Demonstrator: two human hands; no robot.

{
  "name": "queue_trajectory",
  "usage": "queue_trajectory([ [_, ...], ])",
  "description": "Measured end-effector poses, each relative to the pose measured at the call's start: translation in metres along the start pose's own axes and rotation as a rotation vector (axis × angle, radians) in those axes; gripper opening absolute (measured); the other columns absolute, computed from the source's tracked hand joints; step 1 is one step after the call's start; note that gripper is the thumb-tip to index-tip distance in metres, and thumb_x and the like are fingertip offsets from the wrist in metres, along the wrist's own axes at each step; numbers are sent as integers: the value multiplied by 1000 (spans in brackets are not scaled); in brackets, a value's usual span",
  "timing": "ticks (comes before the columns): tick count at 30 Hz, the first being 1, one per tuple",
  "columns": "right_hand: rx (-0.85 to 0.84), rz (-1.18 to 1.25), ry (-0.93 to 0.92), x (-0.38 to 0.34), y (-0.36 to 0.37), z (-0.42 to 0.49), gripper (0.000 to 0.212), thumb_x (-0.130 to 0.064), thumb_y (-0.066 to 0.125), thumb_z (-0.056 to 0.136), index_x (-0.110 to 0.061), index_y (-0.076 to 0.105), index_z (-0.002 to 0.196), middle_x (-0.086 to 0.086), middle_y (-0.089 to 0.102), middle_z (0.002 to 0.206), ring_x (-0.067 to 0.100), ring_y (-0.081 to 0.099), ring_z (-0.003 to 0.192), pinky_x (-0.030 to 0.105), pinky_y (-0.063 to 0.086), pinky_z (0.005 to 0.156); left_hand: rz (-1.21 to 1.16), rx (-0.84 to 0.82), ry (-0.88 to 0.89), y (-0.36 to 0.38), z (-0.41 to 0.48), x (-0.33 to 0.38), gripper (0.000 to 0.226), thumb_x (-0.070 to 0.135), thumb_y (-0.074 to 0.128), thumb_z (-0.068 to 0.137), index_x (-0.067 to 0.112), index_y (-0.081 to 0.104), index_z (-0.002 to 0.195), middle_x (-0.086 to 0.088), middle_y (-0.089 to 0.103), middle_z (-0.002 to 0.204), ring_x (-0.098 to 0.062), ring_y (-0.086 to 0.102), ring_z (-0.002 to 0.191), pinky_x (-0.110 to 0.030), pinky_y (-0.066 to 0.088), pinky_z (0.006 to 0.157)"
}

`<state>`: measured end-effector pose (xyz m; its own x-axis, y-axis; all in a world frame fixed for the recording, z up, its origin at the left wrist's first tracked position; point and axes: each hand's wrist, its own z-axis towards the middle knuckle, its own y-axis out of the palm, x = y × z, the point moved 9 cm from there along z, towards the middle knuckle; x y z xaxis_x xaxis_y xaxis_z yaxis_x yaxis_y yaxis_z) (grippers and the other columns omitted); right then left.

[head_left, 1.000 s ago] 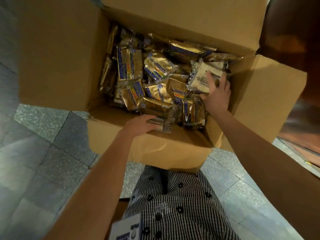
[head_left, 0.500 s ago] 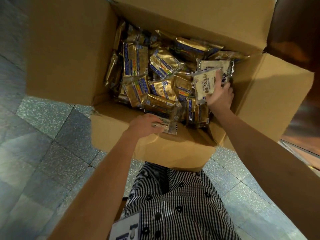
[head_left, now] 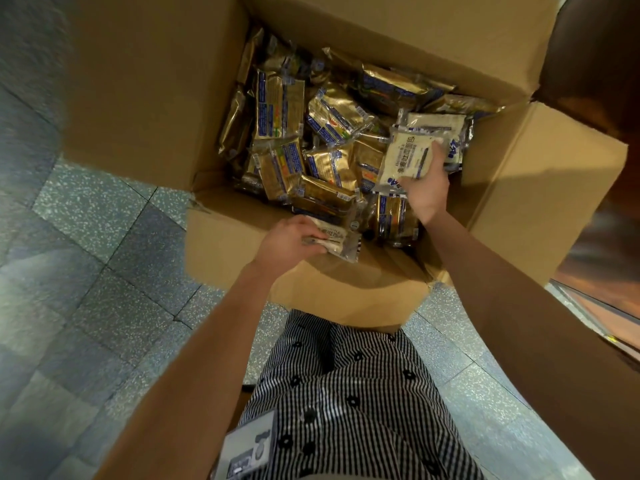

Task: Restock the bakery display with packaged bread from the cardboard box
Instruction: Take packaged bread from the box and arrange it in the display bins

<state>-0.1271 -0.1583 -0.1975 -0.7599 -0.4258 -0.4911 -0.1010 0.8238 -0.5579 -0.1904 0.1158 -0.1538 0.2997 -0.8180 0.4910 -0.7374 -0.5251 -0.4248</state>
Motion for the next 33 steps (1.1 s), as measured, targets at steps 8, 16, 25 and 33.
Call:
queue_trajectory([
  [8, -155, 198, 23, -4, 1, -53, 73, -1, 71, 84, -17, 40, 148, 5, 50, 143, 19, 53, 126, 41, 46, 106, -253, 207, 32, -24, -44, 6, 29, 27, 71, 89, 19, 72, 117, 2, 59, 130, -11, 60, 111, -20, 45, 97],
  [16, -148, 349, -91, -35, -4, -119, 66, -6, 72, 85, -22, 45, 143, 2, 47, 146, 16, 50, 128, 42, 44, 109, -546, 467, 46, -43, -120, -2, 25, 21, 69, 90, 19, 71, 115, 4, 63, 120, -13, 61, 109, -29, 50, 97],
  [25, -238, 279, -376, -81, 18, -234, 66, -13, 75, 85, -24, 45, 143, -2, 41, 152, 18, 38, 140, 45, 33, 116, -1140, 864, -15, -19, -259, -66, 22, 28, 65, 94, 11, 79, 93, 2, 68, 123, -2, 60, 116, -23, 48, 100],
  [33, -507, 110, -623, -83, 92, -401, 64, -11, 71, 87, -22, 44, 144, -12, 42, 139, 2, 37, 124, 17, 32, 99, -1416, 1300, -156, 67, -423, -166, 14, 14, 74, 84, 24, 79, 92, -1, 71, 115, -15, 61, 116, -34, 47, 102],
])
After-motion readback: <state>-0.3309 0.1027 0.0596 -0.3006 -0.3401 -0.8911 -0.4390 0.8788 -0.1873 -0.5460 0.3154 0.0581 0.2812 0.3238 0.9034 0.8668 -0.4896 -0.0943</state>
